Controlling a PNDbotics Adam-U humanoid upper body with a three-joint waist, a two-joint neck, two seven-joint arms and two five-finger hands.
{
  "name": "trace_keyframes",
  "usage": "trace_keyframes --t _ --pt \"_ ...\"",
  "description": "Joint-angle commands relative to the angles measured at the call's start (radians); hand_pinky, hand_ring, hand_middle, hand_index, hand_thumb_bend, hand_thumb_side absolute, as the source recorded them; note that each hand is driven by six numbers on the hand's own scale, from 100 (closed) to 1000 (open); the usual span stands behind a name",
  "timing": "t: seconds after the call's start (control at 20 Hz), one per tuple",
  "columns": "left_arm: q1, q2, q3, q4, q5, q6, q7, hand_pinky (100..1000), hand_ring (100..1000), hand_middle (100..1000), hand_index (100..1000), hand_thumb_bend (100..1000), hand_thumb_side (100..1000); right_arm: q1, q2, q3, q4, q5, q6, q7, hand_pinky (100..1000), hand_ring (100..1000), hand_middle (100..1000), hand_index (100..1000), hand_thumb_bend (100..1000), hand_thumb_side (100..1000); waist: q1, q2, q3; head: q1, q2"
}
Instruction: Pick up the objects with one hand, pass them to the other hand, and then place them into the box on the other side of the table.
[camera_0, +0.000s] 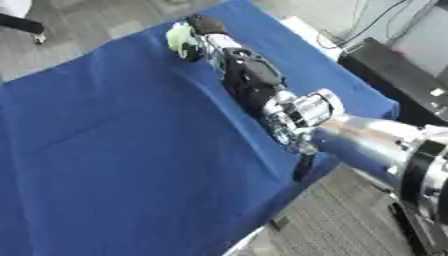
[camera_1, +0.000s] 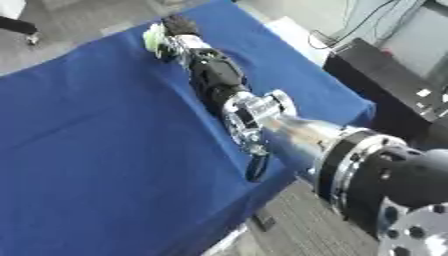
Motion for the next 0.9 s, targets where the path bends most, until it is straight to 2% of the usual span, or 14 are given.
trace_keyframes --t 0.05,0.1,0.25,0.3,0.35,0.45,0.6,0.75,0.9 --pt "-0.017 0.016 0.003 -0.018 0.001 0.003 0.0 706 638 681 893 100 847 -0.013 -0.024 0.012 0.017 -0.013 -0.01 0.042 974 930 968 1000 100 272 0.011 0.007 0.001 -0.005 -0.003" --pt "-0.018 0.016 0.003 -0.019 0.001 0.004 0.0 706 638 681 893 100 847 -0.013 -0.022 0.017 0.022 -0.017 -0.018 0.059 977 935 971 1000 100 272 0.011 0.007 0.002 -0.005 -0.003" --pt "-0.019 0.016 0.003 -0.019 0.001 0.005 -0.001 706 638 681 892 100 846 -0.013 -0.02 0.027 0.033 -0.023 -0.038 0.115 981 940 961 1000 100 360 0.011 0.008 0.002 -0.006 -0.003" --pt "-0.019 0.016 0.003 -0.02 0.001 0.005 -0.001 706 638 681 892 100 846 -0.012 -0.02 0.028 0.034 -0.022 -0.04 0.126 981 940 961 1000 100 360 0.012 0.008 0.002 -0.006 -0.003" --pt "-0.019 0.016 0.004 -0.02 0.001 0.005 -0.001 706 638 681 892 100 846 -0.01 -0.019 0.029 0.035 -0.021 -0.04 0.133 971 918 920 1000 100 295 0.012 0.008 0.002 -0.006 -0.003" --pt "-0.02 0.016 0.004 -0.02 0.002 0.004 0.0 706 638 681 892 100 846 -0.005 -0.017 0.028 0.033 -0.014 -0.035 0.126 961 892 868 1000 100 308 0.012 0.008 0.003 -0.006 -0.003" --pt "-0.021 0.016 0.005 -0.02 0.002 0.004 0.0 706 638 681 892 100 846 -0.002 -0.015 0.025 0.023 -0.001 -0.03 0.082 940 836 753 908 100 314 0.013 0.009 0.005 -0.006 -0.003" --pt "-0.022 0.016 0.005 -0.02 0.002 0.004 0.001 706 638 681 892 100 845 -0.001 -0.014 0.017 0.005 0.012 -0.028 0.014 907 747 537 718 100 298 0.014 0.009 0.005 -0.006 -0.003" --pt "-0.022 0.015 0.005 -0.02 0.003 0.004 0.0 706 638 681 892 100 845 0.0 -0.013 0.008 -0.01 0.018 -0.022 -0.055 855 594 331 502 100 270 0.014 0.009 0.004 -0.006 -0.003"
